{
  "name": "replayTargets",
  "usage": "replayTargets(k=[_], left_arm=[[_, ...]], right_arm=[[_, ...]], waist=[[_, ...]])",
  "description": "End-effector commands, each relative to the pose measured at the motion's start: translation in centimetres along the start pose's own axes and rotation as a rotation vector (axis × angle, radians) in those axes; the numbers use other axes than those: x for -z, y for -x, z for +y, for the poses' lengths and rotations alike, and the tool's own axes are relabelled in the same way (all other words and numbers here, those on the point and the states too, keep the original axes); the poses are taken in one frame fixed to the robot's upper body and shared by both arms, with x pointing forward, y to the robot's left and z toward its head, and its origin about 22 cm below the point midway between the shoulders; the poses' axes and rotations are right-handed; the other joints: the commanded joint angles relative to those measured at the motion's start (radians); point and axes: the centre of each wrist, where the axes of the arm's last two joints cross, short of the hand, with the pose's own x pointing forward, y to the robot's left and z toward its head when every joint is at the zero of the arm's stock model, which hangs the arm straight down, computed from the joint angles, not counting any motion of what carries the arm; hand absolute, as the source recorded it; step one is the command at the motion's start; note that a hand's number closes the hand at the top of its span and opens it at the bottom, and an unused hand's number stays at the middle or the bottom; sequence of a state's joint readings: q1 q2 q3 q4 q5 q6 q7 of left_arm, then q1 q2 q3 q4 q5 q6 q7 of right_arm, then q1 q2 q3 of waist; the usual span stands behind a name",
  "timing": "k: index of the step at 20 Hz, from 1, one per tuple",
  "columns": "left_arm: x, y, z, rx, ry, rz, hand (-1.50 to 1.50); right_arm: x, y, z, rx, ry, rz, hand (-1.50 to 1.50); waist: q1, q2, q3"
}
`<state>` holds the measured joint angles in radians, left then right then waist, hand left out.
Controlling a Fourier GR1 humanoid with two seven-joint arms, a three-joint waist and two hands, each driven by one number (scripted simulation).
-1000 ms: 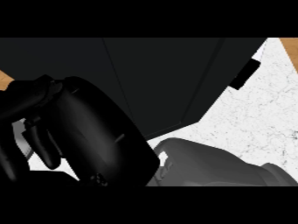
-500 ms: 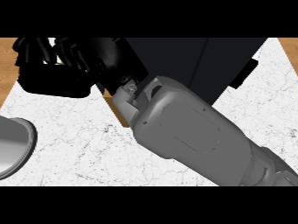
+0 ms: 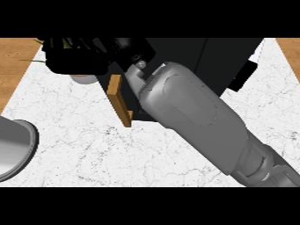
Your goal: Pick up the wine, place it into the cabinet and close the cabinet
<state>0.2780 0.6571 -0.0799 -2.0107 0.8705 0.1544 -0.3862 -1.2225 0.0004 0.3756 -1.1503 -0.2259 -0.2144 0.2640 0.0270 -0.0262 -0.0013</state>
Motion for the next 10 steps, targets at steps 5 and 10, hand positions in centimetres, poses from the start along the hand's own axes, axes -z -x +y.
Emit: replayTargets(k=[5,10], left_arm=[[0.8,0.5,-0.1,-0.003,0.008,-0.005,-1.5],[0.2,0.6,-0.9,-0.018,0.032,0.025,-1.5]], right_arm=[[0.7,4.2,-5.7,-0.127,0.154,0.076,1.5],[0.8,3.9,-6.0,-0.127,0.133,0.062,1.5]], waist=[[0.001,0.042,-0.001],[0.005,0.038,0.0]])
